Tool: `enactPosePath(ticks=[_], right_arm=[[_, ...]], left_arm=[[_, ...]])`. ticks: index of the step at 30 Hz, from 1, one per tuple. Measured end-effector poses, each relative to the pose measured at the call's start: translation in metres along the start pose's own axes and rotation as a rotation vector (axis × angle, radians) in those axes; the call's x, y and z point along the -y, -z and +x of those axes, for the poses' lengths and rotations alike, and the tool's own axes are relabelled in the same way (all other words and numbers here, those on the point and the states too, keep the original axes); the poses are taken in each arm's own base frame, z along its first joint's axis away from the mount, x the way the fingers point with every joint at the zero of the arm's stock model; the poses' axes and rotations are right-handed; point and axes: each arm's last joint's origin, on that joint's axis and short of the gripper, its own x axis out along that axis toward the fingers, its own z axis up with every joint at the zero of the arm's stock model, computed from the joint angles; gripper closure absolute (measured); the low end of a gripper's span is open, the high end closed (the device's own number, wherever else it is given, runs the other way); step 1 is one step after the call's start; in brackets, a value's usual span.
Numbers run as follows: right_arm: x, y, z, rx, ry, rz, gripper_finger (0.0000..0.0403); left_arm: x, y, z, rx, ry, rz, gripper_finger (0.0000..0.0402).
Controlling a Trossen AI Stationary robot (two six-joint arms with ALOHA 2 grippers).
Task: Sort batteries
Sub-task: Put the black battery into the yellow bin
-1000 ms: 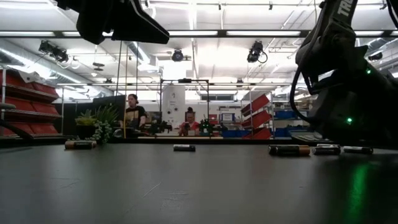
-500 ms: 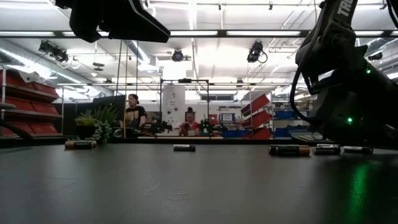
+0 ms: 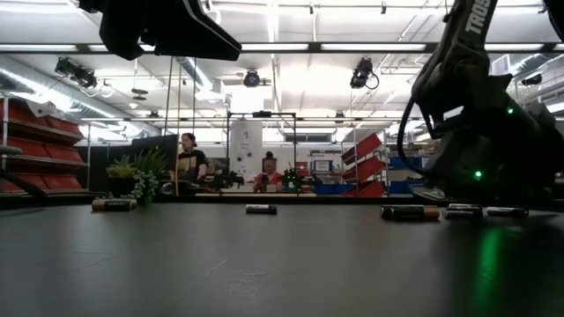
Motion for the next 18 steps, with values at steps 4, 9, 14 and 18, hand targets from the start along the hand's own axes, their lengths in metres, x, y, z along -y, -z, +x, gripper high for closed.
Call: enactPosePath(ticks=[4,9,14,18], right_arm=[[0.002,0.0,0.006,-0.025,0.09,-0.006,0.0156],[0.005,-0.002,0.013,-0.007,0.11,-0.006,0.0159],[-0.002,-0.003,0.011,0.022,0.005,0.004,0.0159],[-0.009,-0.003,0.011,0.021,-0.063,0.039,0.0156]], left_arm=[[0.0,0.0,0.0,0.0,0.0,0.002,0.023],[0.0,0.0,0.0,0.0,0.0,0.002,0.023],[0.0,0.0,0.0,-0.001,-0.002,0.002,0.023],[0.0,0.0,0.0,-0.001,-0.002,0.002,0.023]])
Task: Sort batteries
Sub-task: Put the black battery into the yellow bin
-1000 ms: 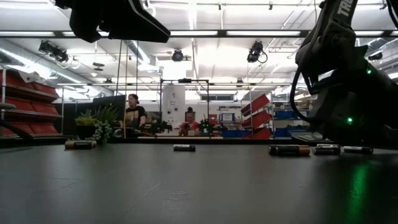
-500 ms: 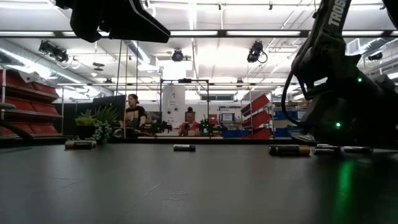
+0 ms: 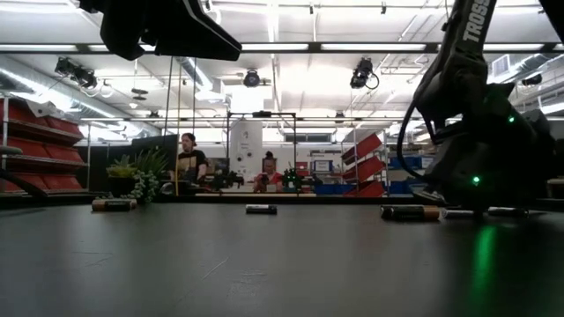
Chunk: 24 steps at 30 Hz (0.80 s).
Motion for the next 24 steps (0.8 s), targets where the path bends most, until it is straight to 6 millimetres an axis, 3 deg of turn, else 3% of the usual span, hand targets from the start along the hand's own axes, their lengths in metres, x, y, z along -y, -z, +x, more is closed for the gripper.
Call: enactPosePath(ticks=[16,24], right_arm=[[-0.01,-0.003,0.014,-0.011,0.0,0.015,0.0155],[0.008,0.003,0.018,-0.024,0.031,0.007,0.0156]], left_arm=[[-0.002,-0.006,0.0,0.014,-0.006,-0.014,0.023],[-0.005,-0.016,-0.002,0.01,-0.002,-0.003,0.023]])
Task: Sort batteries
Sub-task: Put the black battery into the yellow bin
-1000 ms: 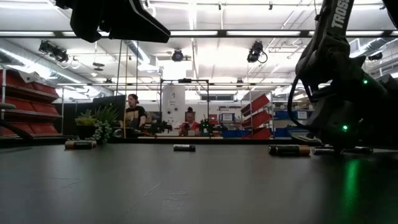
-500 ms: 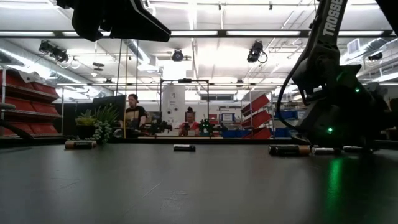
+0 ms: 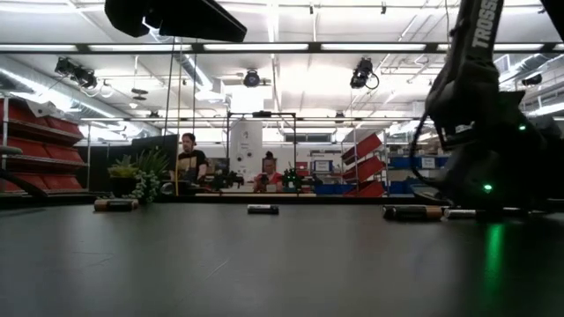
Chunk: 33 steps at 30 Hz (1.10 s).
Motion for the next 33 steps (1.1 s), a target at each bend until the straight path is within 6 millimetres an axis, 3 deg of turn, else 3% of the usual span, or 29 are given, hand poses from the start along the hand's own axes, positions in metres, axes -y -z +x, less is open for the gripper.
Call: enactPosePath(ticks=[7,22,33], right_arm=[[0.02,0.008,-0.005,0.004,-0.037,-0.007,0.0154],[0.027,0.011,-0.023,-0.047,0.128,-0.01,0.0153],[0.051,0.018,-0.026,-0.056,0.129,-0.027,0.0149]], left_arm=[[0.0,-0.001,0.0,-0.004,0.0,0.005,0.023],[0.0,-0.001,0.0,-0.004,0.0,0.004,0.023],[-0.003,-0.008,-0.001,0.01,-0.005,0.035,0.023]])
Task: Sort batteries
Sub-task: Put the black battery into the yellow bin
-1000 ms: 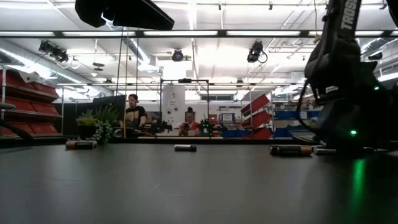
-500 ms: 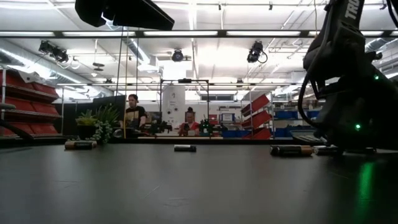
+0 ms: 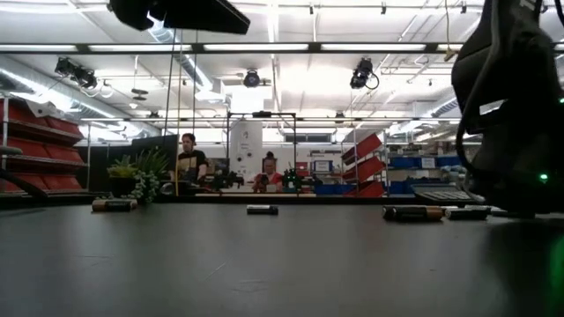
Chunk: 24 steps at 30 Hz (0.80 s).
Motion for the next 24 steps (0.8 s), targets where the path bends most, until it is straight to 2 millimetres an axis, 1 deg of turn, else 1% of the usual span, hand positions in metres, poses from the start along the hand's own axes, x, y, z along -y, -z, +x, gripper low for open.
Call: enactPosePath(ticks=[7,12,20,24], right_arm=[[0.014,0.006,-0.007,-0.026,0.016,0.023,0.0148],[0.023,0.01,-0.011,-0.042,0.016,0.021,0.0147],[0.046,0.017,-0.017,-0.06,-0.004,0.031,0.0147],[0.05,0.016,-0.021,-0.038,-0.039,0.066,0.0145]], left_arm=[[-0.004,-0.009,-0.001,-0.003,0.002,0.014,0.023],[-0.004,-0.009,-0.001,-0.005,0.003,0.017,0.023],[-0.003,-0.009,-0.002,-0.001,0.008,0.018,0.023],[-0.003,-0.009,-0.002,-0.001,0.008,0.018,0.023]])
